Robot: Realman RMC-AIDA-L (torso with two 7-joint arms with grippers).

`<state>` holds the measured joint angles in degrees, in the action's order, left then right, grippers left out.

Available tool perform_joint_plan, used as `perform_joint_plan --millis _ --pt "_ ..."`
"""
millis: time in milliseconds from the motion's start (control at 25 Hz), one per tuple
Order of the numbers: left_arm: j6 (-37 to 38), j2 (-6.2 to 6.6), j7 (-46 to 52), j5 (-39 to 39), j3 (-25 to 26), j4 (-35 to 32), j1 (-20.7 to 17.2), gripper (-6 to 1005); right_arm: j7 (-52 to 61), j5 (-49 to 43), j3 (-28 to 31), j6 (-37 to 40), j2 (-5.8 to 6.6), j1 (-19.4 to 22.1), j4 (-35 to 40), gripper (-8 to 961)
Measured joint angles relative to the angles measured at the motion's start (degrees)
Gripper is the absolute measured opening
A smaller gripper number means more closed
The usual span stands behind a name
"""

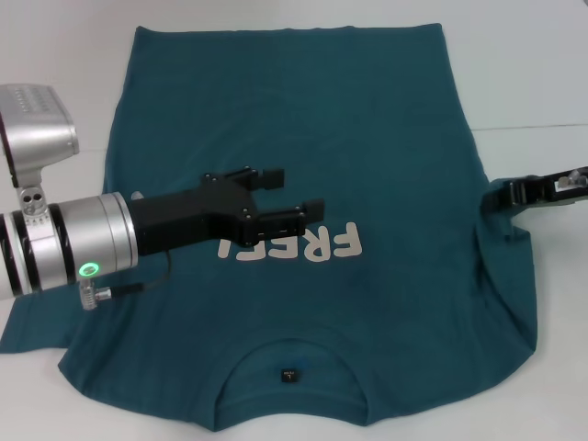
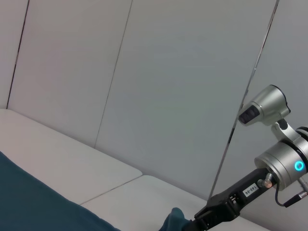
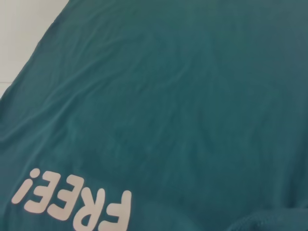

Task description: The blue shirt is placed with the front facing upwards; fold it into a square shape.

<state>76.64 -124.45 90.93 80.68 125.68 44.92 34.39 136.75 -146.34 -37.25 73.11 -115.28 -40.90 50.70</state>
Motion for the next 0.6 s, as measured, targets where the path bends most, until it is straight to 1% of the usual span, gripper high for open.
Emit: perform_joint_plan --millis 440,600 --pt "0.24 0.0 -0.19 0.81 0.0 0.0 -0.36 874 0.03 -0.09 -2.43 -1.22 -0.54 -2.71 -2.06 34" --pt "0.31 0.0 -0.21 0.85 0.0 0.0 -0.46 874 0.16 -0.15 -3.81 -1.67 -0.96 -3.41 -2.92 34"
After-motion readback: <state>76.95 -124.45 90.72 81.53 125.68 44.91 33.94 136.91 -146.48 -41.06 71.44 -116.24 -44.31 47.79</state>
